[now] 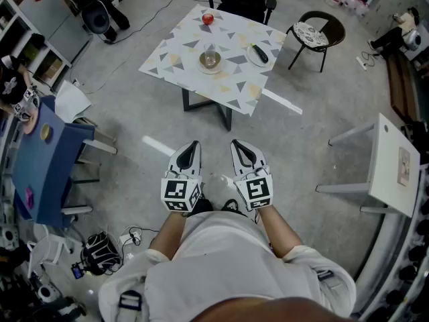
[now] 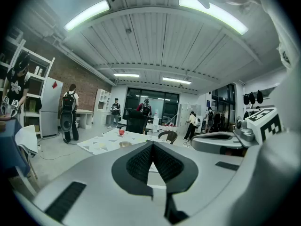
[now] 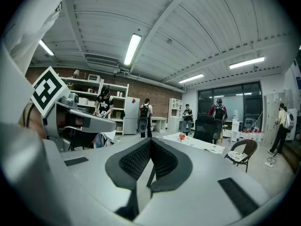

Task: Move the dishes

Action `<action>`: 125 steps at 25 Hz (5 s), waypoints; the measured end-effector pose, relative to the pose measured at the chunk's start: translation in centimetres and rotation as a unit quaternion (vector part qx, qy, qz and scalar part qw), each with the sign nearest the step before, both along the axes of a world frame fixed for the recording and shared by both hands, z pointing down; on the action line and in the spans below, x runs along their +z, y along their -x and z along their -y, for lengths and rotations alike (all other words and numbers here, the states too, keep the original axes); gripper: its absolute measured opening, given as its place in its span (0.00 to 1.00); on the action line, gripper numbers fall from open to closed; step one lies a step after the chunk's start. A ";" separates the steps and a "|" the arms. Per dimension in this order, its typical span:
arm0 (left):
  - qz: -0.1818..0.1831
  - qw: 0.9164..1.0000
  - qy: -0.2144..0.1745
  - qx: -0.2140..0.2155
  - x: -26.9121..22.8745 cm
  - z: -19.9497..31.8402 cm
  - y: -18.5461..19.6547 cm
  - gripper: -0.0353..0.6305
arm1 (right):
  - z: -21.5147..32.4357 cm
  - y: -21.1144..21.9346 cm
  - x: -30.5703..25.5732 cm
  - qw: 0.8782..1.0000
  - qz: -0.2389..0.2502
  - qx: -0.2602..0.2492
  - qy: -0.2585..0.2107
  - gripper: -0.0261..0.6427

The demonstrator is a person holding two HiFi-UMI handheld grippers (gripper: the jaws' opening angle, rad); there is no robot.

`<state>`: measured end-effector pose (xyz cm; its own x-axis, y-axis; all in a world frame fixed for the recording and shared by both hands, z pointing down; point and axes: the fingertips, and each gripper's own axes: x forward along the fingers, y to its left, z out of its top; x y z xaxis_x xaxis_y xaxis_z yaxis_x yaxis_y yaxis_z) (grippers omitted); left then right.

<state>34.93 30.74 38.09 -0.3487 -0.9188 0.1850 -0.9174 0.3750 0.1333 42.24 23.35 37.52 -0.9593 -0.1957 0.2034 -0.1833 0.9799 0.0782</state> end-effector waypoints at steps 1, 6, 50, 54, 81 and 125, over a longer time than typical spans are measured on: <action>0.000 1.000 0.003 0.002 0.0 -0.4 0.1 0.08 | -0.5 0.1 0.1 1.000 -0.002 0.000 0.003 0.04; -0.001 1.000 0.015 0.017 0.4 -1.3 0.6 0.08 | -2.2 0.3 0.6 1.000 -0.014 0.002 0.010 0.04; -0.043 0.995 0.062 0.059 5.5 9.3 29.1 0.08 | 11.9 27.1 4.7 0.998 -0.052 0.025 0.015 0.20; -0.039 0.995 0.065 0.062 5.7 13.5 31.7 0.08 | 15.9 30.0 4.7 0.998 -0.050 0.020 0.015 0.21; -0.042 0.919 0.147 0.364 13.0 29.3 47.7 0.08 | 24.3 40.9 11.5 0.946 -0.117 0.290 0.089 0.27; -0.115 0.955 0.240 0.129 19.0 26.7 51.8 0.08 | 31.8 48.2 23.7 0.971 -0.216 0.016 0.099 0.47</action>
